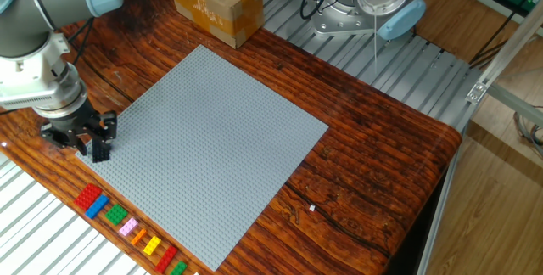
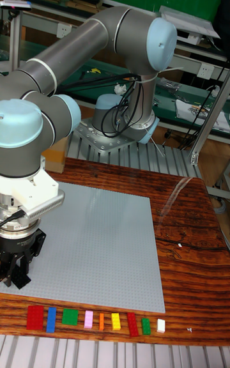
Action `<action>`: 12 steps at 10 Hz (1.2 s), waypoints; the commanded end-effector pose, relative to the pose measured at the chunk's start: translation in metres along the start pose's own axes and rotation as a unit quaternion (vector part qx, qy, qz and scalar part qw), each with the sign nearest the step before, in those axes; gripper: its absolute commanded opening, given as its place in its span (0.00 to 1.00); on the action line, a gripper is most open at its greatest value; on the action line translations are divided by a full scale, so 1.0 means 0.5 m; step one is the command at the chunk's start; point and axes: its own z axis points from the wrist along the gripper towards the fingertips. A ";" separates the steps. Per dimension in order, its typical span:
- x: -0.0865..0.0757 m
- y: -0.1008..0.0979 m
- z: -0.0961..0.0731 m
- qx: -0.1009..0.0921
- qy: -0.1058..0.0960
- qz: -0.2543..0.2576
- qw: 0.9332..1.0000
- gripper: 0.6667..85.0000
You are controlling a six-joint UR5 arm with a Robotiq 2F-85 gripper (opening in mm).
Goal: Build with small Lego blocks
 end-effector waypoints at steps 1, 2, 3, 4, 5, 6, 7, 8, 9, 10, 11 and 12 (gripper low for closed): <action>-0.005 0.004 0.001 -0.004 -0.008 0.003 1.000 0.51; -0.004 0.006 0.002 -0.005 -0.008 0.003 1.000 0.51; -0.004 0.006 0.006 -0.005 -0.010 0.002 1.000 0.51; -0.005 0.004 0.009 -0.004 -0.012 0.001 1.000 0.51; -0.005 0.003 0.012 -0.003 -0.013 0.001 1.000 0.49; -0.004 0.002 0.013 -0.003 -0.014 0.005 1.000 0.47; -0.005 0.003 0.013 -0.004 -0.015 0.009 1.000 0.44; -0.005 0.004 0.013 -0.004 -0.017 0.014 1.000 0.40; -0.007 0.003 0.007 -0.005 -0.019 0.021 1.000 0.30; -0.006 -0.001 -0.004 -0.004 -0.021 0.030 0.999 0.11; 0.000 -0.002 -0.012 -0.004 -0.020 0.038 0.999 0.01; 0.005 -0.007 -0.015 -0.003 -0.019 0.050 0.999 0.00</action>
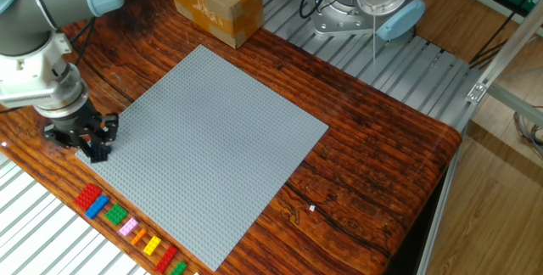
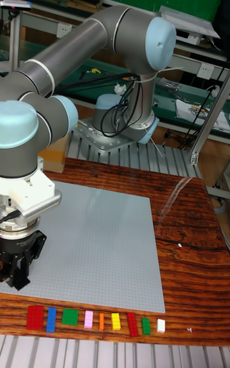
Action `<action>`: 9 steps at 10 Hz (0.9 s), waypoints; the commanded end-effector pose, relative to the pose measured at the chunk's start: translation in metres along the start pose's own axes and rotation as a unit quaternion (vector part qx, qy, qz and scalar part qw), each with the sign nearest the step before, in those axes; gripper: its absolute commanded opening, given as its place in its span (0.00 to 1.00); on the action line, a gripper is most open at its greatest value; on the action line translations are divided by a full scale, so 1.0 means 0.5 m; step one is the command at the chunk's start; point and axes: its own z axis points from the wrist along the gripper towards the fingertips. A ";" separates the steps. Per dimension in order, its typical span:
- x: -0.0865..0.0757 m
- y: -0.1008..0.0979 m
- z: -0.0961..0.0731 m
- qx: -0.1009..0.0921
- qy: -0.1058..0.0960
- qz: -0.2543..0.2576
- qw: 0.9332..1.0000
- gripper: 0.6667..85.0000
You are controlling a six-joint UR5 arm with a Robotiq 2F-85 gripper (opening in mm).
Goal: Build with small Lego blocks
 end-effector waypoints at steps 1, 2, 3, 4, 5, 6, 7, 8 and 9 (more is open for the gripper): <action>0.006 -0.012 -0.014 0.001 -0.005 0.038 0.999 0.00; 0.003 -0.017 -0.016 0.003 -0.010 0.073 0.997 0.00; -0.009 -0.027 -0.017 0.010 -0.023 0.115 0.993 0.00; -0.019 -0.038 -0.018 0.016 -0.033 0.167 0.985 0.00; -0.024 -0.049 -0.020 0.024 -0.038 0.205 0.978 0.00; -0.023 -0.060 -0.021 0.033 -0.039 0.228 0.972 0.00; -0.014 -0.058 -0.021 0.033 -0.029 0.256 0.966 0.00; 0.012 -0.047 -0.022 0.030 -0.001 0.285 0.958 0.00; 0.004 -0.055 -0.022 0.038 -0.009 0.310 0.950 0.00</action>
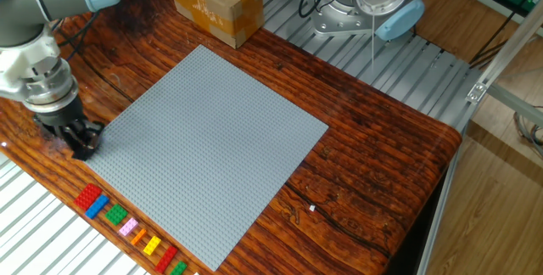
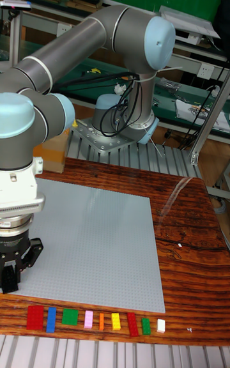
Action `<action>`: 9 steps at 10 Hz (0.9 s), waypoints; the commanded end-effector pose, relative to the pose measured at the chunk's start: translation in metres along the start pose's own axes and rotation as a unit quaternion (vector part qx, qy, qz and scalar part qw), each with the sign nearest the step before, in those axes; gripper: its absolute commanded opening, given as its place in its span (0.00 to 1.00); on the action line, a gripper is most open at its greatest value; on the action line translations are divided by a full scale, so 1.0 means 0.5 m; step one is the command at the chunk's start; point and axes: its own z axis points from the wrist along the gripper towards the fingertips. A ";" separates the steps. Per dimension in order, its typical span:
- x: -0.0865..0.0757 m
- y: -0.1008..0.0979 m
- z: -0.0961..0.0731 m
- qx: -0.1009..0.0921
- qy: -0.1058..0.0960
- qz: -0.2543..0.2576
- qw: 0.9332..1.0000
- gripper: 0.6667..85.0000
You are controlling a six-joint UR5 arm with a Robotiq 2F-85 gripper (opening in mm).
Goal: Build with small Lego blocks
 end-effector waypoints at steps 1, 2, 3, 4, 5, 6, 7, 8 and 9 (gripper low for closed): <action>-0.009 -0.004 -0.002 0.010 -0.007 0.107 0.994 0.00; -0.012 -0.004 0.002 0.018 -0.010 0.123 0.992 0.00; -0.008 -0.004 0.000 0.034 -0.003 0.145 0.989 0.00; 0.001 0.009 -0.004 0.041 0.009 0.164 0.986 0.00; -0.001 0.024 -0.003 0.043 0.011 0.178 0.983 0.00; -0.001 0.037 0.002 0.044 0.010 0.188 0.981 0.00; -0.004 0.053 0.006 0.037 0.007 0.200 0.979 0.00; -0.006 0.066 0.004 0.028 0.007 0.209 0.978 0.00; -0.006 0.076 0.000 0.024 0.006 0.217 0.976 0.00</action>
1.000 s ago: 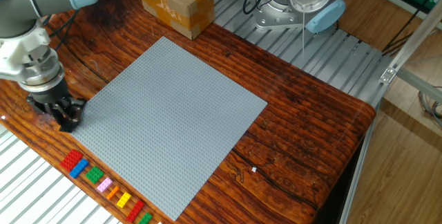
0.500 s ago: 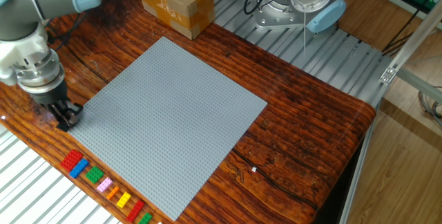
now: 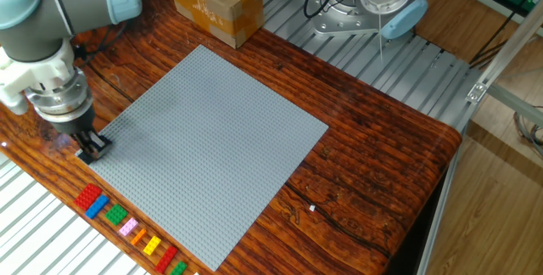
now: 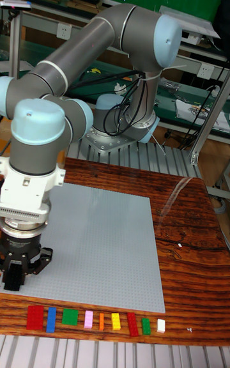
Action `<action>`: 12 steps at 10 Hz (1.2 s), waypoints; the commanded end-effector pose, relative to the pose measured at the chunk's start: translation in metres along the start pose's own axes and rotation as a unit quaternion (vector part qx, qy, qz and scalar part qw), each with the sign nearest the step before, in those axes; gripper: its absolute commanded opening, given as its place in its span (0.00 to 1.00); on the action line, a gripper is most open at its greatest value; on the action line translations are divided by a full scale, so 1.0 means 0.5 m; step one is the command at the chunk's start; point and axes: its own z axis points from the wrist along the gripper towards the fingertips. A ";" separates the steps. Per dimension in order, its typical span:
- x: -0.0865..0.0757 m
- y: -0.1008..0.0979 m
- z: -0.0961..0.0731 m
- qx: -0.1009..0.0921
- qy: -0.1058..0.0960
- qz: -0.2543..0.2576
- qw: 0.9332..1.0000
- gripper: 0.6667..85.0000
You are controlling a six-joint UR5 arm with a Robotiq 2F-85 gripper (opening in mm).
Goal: Build with small Lego blocks
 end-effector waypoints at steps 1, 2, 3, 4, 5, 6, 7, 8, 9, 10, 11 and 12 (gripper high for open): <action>0.006 0.036 -0.008 -0.015 -0.001 0.045 0.999 0.00; 0.006 0.045 -0.008 -0.019 -0.002 0.054 0.998 0.00; 0.002 0.054 -0.008 -0.028 -0.005 0.063 0.998 0.00; 0.003 0.052 -0.005 -0.028 -0.005 0.065 0.998 0.00; 0.003 0.054 -0.002 -0.030 -0.005 0.067 0.997 0.00; 0.003 0.052 0.000 -0.029 -0.005 0.067 0.997 0.00; 0.003 0.053 0.002 -0.030 -0.005 0.067 0.997 0.00; 0.004 0.054 0.002 -0.030 -0.003 0.067 0.997 0.00; 0.007 0.053 0.002 -0.030 -0.001 0.066 0.997 0.00; 0.012 0.053 0.003 -0.030 0.003 0.062 0.998 0.00; 0.017 0.049 0.004 -0.028 0.005 0.055 0.998 0.00; 0.023 0.043 0.006 -0.024 0.007 0.044 0.999 0.00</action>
